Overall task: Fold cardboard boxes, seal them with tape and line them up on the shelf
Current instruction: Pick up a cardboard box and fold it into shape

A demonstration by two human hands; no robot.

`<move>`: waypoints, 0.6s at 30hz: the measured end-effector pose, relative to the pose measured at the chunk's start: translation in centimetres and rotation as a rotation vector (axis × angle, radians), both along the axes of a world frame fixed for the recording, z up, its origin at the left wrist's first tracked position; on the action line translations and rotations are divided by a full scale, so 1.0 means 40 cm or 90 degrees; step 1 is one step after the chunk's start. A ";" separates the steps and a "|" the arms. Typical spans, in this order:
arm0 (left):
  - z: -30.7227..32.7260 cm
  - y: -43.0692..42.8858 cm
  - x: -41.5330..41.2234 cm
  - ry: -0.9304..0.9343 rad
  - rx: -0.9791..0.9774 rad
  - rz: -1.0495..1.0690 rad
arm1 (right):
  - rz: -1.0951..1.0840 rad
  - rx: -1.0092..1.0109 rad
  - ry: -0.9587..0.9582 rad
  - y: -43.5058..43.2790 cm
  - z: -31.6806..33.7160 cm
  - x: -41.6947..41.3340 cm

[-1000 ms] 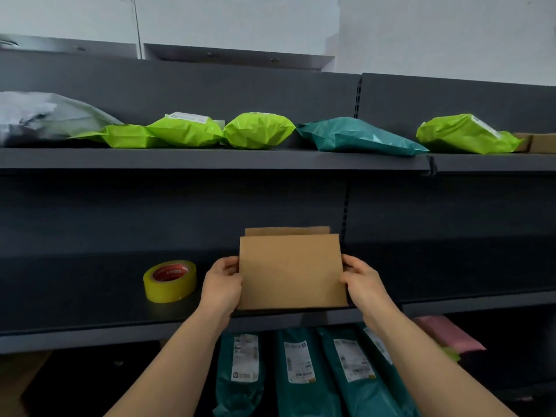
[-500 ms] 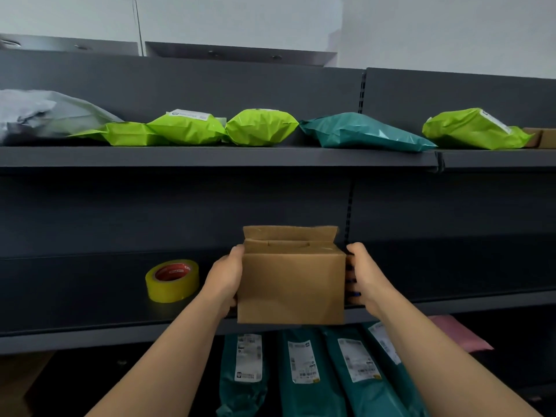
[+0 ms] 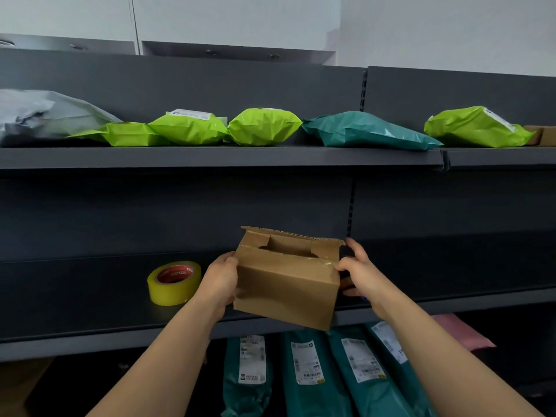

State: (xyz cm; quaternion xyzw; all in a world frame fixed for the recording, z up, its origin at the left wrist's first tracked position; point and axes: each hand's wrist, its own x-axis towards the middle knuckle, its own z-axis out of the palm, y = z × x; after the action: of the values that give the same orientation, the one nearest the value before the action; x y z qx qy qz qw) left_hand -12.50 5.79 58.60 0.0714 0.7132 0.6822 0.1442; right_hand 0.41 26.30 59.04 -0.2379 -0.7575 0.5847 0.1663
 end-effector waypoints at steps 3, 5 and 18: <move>0.001 -0.003 -0.003 -0.003 0.025 0.004 | 0.043 0.034 -0.007 0.002 0.012 0.003; -0.003 -0.006 -0.011 0.008 0.046 0.010 | 0.059 0.043 -0.006 0.004 0.013 0.006; -0.010 0.012 0.021 -0.042 0.114 -0.117 | 0.081 0.081 -0.075 -0.011 0.015 0.011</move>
State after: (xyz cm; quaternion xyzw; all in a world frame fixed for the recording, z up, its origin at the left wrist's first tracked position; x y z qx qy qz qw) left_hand -11.65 6.29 58.21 0.1267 0.6345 0.7292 0.2227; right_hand 0.83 25.87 59.64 -0.2123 -0.8152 0.5297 0.0991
